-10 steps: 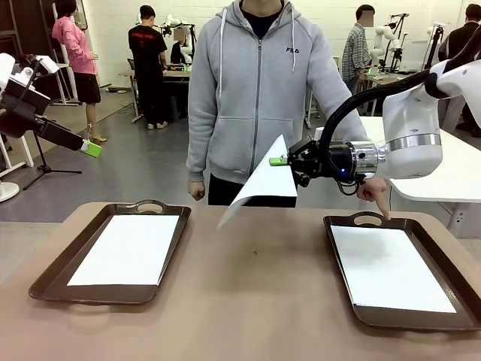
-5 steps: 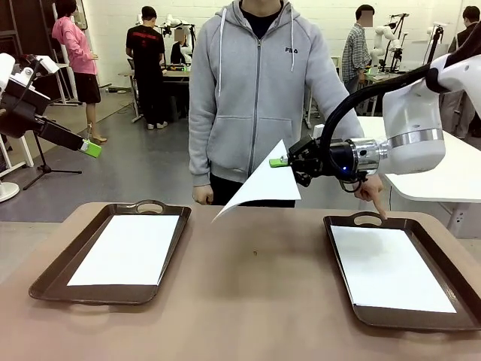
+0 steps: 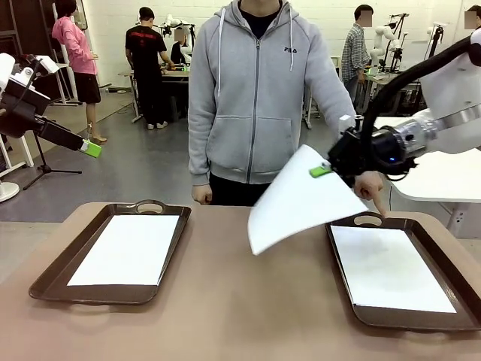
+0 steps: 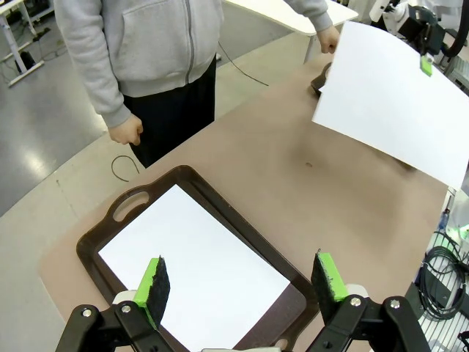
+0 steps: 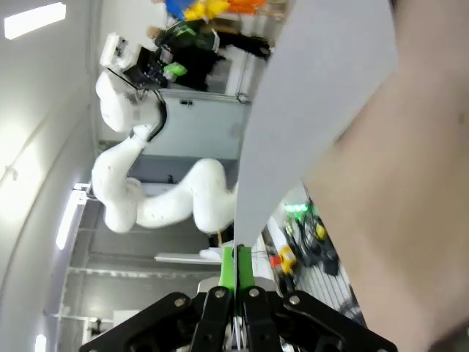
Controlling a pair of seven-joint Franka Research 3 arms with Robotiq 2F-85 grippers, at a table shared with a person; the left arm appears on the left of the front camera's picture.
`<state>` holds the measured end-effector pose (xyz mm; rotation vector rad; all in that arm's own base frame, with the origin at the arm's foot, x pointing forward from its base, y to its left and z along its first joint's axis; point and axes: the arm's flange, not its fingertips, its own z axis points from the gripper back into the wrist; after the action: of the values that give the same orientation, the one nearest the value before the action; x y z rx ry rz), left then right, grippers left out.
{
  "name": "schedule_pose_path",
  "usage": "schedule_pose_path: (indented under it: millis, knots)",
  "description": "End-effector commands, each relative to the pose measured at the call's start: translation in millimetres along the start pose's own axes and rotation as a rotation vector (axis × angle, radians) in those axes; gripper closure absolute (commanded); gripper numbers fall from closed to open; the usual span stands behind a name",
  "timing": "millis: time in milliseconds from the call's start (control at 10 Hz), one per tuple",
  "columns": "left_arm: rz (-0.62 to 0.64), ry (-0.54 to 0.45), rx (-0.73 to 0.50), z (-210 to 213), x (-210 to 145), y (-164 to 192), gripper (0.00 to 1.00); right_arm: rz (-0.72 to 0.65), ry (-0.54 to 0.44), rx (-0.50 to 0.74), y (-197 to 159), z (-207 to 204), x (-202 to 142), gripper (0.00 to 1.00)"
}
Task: Sort the A4 documents.
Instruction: Place the A4 Paper in the designated Handle tray.
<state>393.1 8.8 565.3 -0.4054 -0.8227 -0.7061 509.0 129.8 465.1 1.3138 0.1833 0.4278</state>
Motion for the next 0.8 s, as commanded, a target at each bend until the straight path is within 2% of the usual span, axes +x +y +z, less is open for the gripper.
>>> schedule_pose_path:
  millis: [0, 300, 500, 700]
  knots:
    - [-0.001, -0.006, 0.011, -1, -1, 0, 0.0, -0.005, 0.065, -0.116, -10, 22, -13, 0.99]
    - [-0.001, -0.006, 0.011, -1, -1, 0, 0.0, 0.008, -0.072, -0.212, -29, 58, -37, 0.99]
    - [-0.001, -0.006, 0.011, -1, -1, 0, 0.0, -0.027, -0.118, -0.286, -57, 70, -51, 0.99]
    - [-0.001, -0.006, 0.011, -1, -1, 0, 0.0, -0.032, -0.164, -0.318, -85, 76, -47, 0.99]
